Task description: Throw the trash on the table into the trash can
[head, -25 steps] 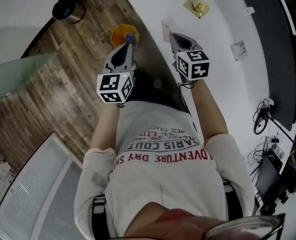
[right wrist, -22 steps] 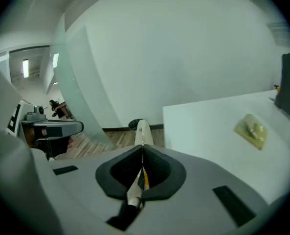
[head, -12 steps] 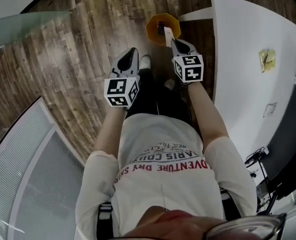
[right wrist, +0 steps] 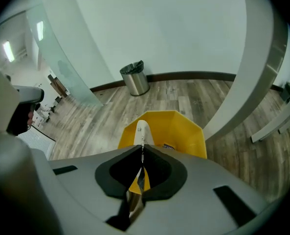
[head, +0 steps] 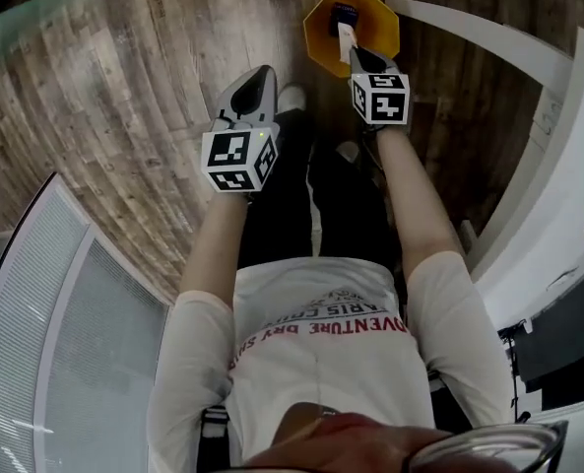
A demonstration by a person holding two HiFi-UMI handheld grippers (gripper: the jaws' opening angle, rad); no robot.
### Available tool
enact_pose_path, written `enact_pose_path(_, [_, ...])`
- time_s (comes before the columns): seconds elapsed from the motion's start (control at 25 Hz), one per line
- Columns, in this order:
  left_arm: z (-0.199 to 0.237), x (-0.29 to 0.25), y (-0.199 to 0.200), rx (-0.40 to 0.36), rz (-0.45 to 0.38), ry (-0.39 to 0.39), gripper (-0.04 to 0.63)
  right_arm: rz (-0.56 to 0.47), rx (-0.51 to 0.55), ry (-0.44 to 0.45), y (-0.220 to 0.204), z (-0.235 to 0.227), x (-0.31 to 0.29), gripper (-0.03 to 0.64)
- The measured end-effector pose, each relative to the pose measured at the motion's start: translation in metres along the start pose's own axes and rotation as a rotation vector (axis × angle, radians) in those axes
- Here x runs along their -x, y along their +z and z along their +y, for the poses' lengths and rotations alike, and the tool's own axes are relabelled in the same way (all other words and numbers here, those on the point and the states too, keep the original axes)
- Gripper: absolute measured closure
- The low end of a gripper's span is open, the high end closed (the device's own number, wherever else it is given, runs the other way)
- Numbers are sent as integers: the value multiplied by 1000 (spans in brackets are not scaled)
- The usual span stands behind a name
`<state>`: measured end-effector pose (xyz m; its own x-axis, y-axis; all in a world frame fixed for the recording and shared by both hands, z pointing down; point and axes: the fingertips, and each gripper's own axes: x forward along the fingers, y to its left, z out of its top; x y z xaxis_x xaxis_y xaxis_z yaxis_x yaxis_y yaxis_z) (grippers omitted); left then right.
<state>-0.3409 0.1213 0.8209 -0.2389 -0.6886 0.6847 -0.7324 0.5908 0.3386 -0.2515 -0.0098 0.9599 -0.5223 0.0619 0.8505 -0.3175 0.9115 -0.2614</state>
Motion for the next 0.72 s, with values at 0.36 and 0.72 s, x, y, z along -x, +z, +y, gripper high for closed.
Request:
enact_pose_path(0.36, [17, -8, -40, 9, 57, 19, 571, 78, -10, -31, -36, -10, -36, 419])
enact_pose_path(0.72, [-32, 56, 36, -48, 14, -3, 571, -30, -14, -37, 22, 26, 80, 427])
